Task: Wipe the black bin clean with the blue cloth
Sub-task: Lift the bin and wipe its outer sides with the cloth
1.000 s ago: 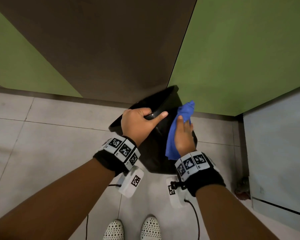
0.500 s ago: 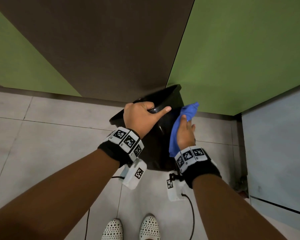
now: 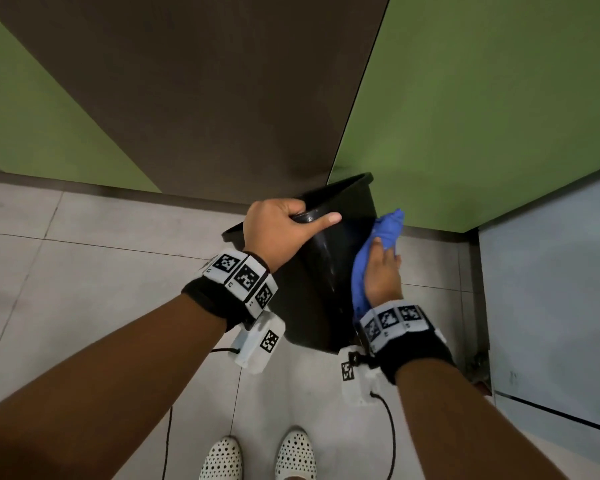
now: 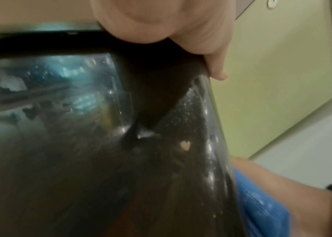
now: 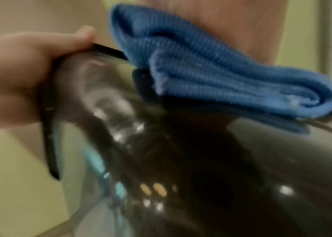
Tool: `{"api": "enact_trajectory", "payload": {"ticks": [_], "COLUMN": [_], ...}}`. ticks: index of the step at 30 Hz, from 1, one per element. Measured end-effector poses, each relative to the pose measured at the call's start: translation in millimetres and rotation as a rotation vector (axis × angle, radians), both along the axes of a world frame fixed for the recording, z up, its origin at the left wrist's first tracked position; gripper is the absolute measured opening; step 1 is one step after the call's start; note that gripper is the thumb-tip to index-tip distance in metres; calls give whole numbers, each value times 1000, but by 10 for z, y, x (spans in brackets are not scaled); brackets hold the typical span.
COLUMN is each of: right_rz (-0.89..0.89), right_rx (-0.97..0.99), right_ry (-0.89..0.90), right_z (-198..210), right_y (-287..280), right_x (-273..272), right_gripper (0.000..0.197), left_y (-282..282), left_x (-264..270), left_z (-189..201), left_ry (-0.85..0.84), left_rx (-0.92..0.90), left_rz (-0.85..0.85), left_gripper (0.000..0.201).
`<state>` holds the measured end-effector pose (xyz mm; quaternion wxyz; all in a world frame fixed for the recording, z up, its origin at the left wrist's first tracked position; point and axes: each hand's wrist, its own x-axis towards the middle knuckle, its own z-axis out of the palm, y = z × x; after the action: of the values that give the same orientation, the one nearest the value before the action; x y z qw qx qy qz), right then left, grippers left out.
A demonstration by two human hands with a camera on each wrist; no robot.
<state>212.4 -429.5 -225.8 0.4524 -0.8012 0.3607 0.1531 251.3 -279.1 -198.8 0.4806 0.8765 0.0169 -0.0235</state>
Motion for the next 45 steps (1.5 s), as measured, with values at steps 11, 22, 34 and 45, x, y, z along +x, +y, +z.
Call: {"api": "enact_trajectory", "payload": {"ticks": [11,22,34,45], "right_rz": [196,239,537,127], "right_rx": [63,-173,-560,-118], "right_ry": [-541,-658,-654,-592], "right_z": [316,349,554,660], "right_y": [161,-415,112,242], "right_x": [37,286,258,-39], "right_gripper": [50,49,49,54], "left_y": [-84,78,-185,-160], "left_x": [71,129,64,-7], "left_z": [51,324,339,176], "left_ry": [93,156,213,173], "left_rx": [-32,0,179,-101], "left_rz": [-429,-649,-681,-463], "left_gripper": [46,24,16,30]}}
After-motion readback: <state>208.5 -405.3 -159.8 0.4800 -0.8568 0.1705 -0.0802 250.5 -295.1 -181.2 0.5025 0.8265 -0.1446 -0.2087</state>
